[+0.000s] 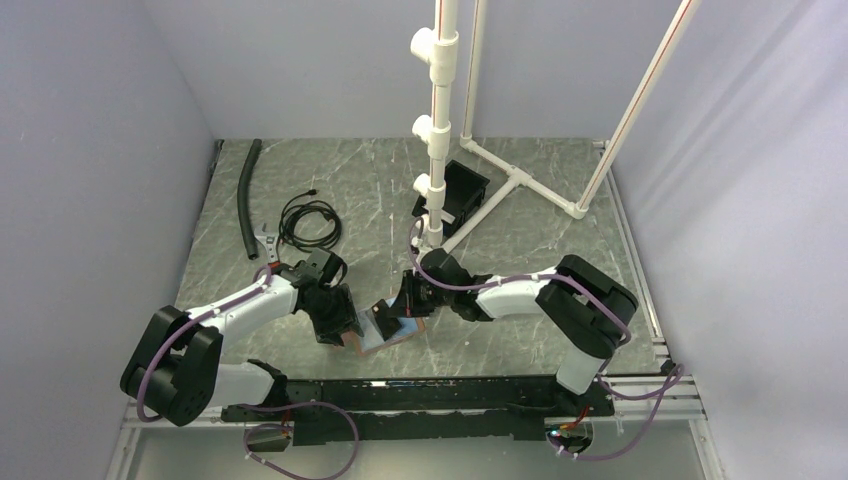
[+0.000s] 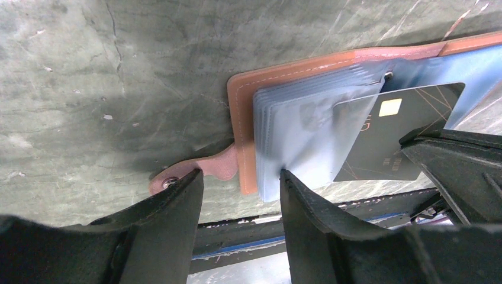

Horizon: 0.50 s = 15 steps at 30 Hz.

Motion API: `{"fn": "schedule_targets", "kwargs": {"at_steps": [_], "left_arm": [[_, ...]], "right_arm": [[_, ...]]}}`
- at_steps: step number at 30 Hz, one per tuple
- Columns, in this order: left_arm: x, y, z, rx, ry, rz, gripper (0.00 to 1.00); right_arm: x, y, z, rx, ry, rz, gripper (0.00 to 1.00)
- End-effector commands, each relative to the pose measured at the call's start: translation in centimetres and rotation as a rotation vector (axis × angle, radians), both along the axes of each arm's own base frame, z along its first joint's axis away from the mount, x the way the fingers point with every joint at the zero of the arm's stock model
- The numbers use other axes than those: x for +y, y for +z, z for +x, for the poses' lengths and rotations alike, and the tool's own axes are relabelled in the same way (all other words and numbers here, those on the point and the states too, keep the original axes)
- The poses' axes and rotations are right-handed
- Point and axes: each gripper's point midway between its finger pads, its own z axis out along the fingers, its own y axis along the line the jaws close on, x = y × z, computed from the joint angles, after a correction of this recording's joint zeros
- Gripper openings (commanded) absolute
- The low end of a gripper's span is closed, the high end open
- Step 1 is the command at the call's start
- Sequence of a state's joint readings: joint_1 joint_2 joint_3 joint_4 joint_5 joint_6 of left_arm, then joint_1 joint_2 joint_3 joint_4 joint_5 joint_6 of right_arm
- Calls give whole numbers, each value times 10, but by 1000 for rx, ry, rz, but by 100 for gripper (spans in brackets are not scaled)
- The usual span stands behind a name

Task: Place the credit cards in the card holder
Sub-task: Insert the credit card into the card holder.

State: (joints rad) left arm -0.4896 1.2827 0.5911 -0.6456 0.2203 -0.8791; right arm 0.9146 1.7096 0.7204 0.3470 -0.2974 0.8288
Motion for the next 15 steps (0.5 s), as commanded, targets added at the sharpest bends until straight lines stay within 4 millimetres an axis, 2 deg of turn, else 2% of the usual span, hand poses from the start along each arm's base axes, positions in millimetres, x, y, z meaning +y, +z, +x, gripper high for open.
{"fn": "schedule_targets", "kwargs": {"at_steps": [1,11,15], "left_arm": [[27,-24,-10,17,9,137,56],[27,-25,-11,13,14,131,56],[27,-24,-12,12,15,128,56]], "right_arm": [[3,5,12,-46,-53,31,0],[4,8,19,-25,-128,90,0],[-2,8,23,-47,-148,77,0]]}}
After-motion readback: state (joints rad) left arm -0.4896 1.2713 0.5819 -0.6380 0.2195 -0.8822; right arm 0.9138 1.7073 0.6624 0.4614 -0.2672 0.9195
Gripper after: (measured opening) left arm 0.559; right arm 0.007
